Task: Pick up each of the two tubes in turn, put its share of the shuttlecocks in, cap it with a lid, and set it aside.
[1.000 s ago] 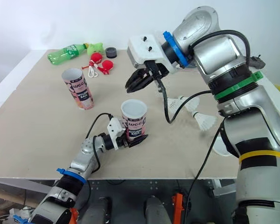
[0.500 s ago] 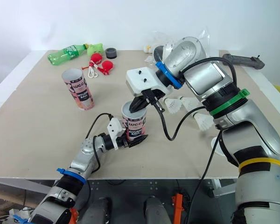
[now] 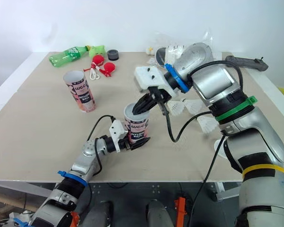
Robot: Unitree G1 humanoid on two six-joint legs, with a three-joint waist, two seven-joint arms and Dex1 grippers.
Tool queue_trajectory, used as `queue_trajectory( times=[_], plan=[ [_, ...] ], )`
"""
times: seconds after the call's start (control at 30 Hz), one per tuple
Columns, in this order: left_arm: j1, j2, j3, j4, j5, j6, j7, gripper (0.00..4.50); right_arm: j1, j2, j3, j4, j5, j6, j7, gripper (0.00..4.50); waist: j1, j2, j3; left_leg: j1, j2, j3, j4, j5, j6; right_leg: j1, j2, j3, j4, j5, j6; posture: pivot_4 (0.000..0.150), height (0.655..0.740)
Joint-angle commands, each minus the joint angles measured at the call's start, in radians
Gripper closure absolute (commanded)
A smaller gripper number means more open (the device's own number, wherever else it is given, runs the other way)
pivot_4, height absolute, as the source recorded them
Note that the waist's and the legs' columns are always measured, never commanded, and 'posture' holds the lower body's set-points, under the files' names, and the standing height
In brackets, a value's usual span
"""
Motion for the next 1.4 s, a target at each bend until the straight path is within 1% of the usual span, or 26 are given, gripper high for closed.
queue_trajectory(
  times=[0.03,0.13,0.23,0.3,0.33,0.37,0.4,0.43,0.47,0.5,0.63,0.7,0.8,0.87,1.0,1.1,1.3,1.4],
  plan=[
    [0.029,0.005,-0.012,0.009,0.002,0.027,-0.004,1.09,0.065,-0.073,-0.246,-0.125,0.126,0.122,-0.049,4.44,0.004,-0.001,0.0,0.0,0.0,-0.001,0.0,0.0,0.0,0.0,0.0,-0.001,0.0,0.0,0.001,0.15,0.74],
    [0.037,0.008,-0.003,-0.009,-0.008,0.041,-0.001,1.09,0.234,-0.143,-0.391,-0.291,0.192,0.223,-0.14,4.44,0.009,-0.002,-0.001,0.0,0.0,-0.003,0.0,-0.003,-0.002,0.002,0.0,-0.002,-0.001,-0.002,0.003,0.15,0.74],
    [0.041,0.017,0.002,-0.024,-0.021,0.056,-0.005,1.09,0.394,-0.165,-0.531,-0.413,0.241,0.324,-0.287,3.59,0.004,0.0,0.0,0.001,0.0,-0.001,0.001,-0.005,-0.001,0.002,0.0,0.0,-0.001,-0.003,0.003,0.15,0.74],
    [0.039,0.024,0.009,-0.031,-0.033,0.082,-0.013,1.09,0.505,-0.169,-0.605,-0.48,0.255,0.364,-0.37,2.72,0.005,0.001,-0.001,0.001,0.0,-0.002,0.001,-0.005,-0.001,0.002,0.001,0.0,0.0,-0.003,0.003,0.15,0.74],
    [0.036,0.03,0.01,-0.03,-0.03,0.087,-0.014,0.73,0.582,-0.162,-0.639,-0.519,0.25,0.369,-0.416,2.13,0.005,0.001,-0.001,0.001,0.0,-0.002,0.001,-0.005,-0.001,0.002,0.001,0.0,0.0,-0.003,0.003,0.15,0.74],
    [0.033,0.036,0.01,-0.031,-0.03,0.093,-0.018,0.33,0.68,-0.145,-0.662,-0.572,0.232,0.359,-0.467,1.69,0.006,0.0,-0.001,0.001,0.0,-0.002,0.001,-0.005,0.0,0.002,0.001,0.0,0.0,-0.003,0.003,0.15,0.74],
    [0.032,0.041,0.011,-0.034,-0.031,0.097,-0.02,0.01,0.789,-0.113,-0.678,-0.633,0.209,0.341,-0.527,1.16,0.006,-0.001,-0.001,0.001,0.0,-0.003,0.001,-0.005,0.0,0.003,0.001,-0.001,0.0,-0.004,0.003,0.15,0.74],
    [0.032,0.046,0.011,-0.039,-0.033,0.101,-0.024,0.0,0.879,-0.086,-0.683,-0.684,0.189,0.32,-0.574,0.68,0.006,-0.001,-0.002,0.001,0.0,-0.003,0.001,-0.006,0.0,0.003,0.001,-0.001,0.0,-0.004,0.003,0.15,0.74],
    [0.034,0.054,0.011,-0.046,-0.036,0.105,-0.03,0.0,0.942,-0.05,-0.685,-0.72,0.169,0.293,-0.623,0.3,0.003,-0.001,-0.002,0.002,0.0,-0.003,0.001,-0.006,0.0,0.004,0.001,-0.001,-0.001,-0.004,0.004,0.15,0.74],
    [0.037,0.066,0.01,-0.056,-0.034,0.102,-0.037,0.0,0.993,-0.011,-0.685,-0.738,0.142,0.256,-0.671,0.11,-0.002,0.0,-0.002,0.002,0.0,-0.002,0.001,-0.006,0.0,0.004,0.001,0.0,-0.001,-0.004,0.004,0.15,0.74],
    [0.05,0.11,0.02,-0.096,-0.043,0.108,-0.064,0.0,1.131,0.074,-0.657,-0.759,0.069,0.14,-0.736,0.11,-0.007,0.001,-0.001,0.003,0.0,-0.001,0.002,-0.006,0.0,0.003,0.002,0.001,0.0,-0.002,0.004,0.15,0.74],
    [0.059,0.148,0.033,-0.127,-0.053,0.116,-0.085,0.0,1.191,0.125,-0.617,-0.753,0.04,0.089,-0.765,0.11,-0.007,-0.001,-0.001,0.003,0.0,-0.001,0.003,-0.006,0.0,0.003,0.002,0.002,0.0,-0.004,0.001,0.15,0.74],
    [0.071,0.191,0.046,-0.157,-0.064,0.125,-0.104,0.0,1.229,0.174,-0.579,-0.75,0.024,0.058,-0.791,0.11,-0.007,-0.003,-0.001,0.003,0.0,-0.001,0.003,-0.005,0.0,0.003,0.002,0.002,-0.001,-0.004,0.0,0.15,0.74],
    [0.101,0.257,0.069,-0.199,-0.082,0.145,-0.135,0.0,1.219,0.229,-0.522,-0.696,-0.014,0.026,-0.821,0.11,-0.011,-0.002,0.0,0.003,0.0,-0.001,0.002,-0.005,0.0,0.003,0.002,0.002,0.0,-0.004,-0.001,0.15,0.74],
    [0.165,0.357,0.113,-0.309,-0.134,0.21,-0.174,0.0,1.183,0.304,-0.444,-0.615,-0.06,-0.017,-0.853,0.11,-0.013,-0.004,0.001,0.003,0.001,-0.001,0.002,-0.006,0.0,0.002,0.003,0.003,-0.001,-0.004,-0.001,0.15,0.74],
    [0.206,0.43,0.162,-0.428,-0.214,0.312,-0.197,0.0,1.135,0.357,-0.402,-0.532,-0.088,-0.055,-0.86,0.11,-0.013,-0.005,0.002,0.003,0.002,-0.001,0.001,-0.006,0.0,0.001,0.003,0.002,-0.001,-0.005,-0.003,0.15,0.74],
    [0.196,0.525,0.252,-0.566,-0.351,0.508,-0.201,0.0,1.027,0.414,-0.348,-0.379,-0.123,-0.121,-0.834,0.11,-0.003,-0.008,0.004,0.0,0.002,-0.001,0.001,-0.006,0.0,0.0,0.002,0.001,-0.001,-0.006,-0.003,0.15,0.74],
    [0.18,0.55,0.281,-0.617,-0.414,0.592,-0.193,0.0,0.98,0.445,-0.334,-0.303,-0.132,-0.154,-0.822,0.11,-0.004,-0.009,0.004,0.0,0.002,-0.001,0.0,-0.006,0.0,0.0,0.003,0.001,-0.001,-0.006,-0.003,0.15,0.74]
  ],
)
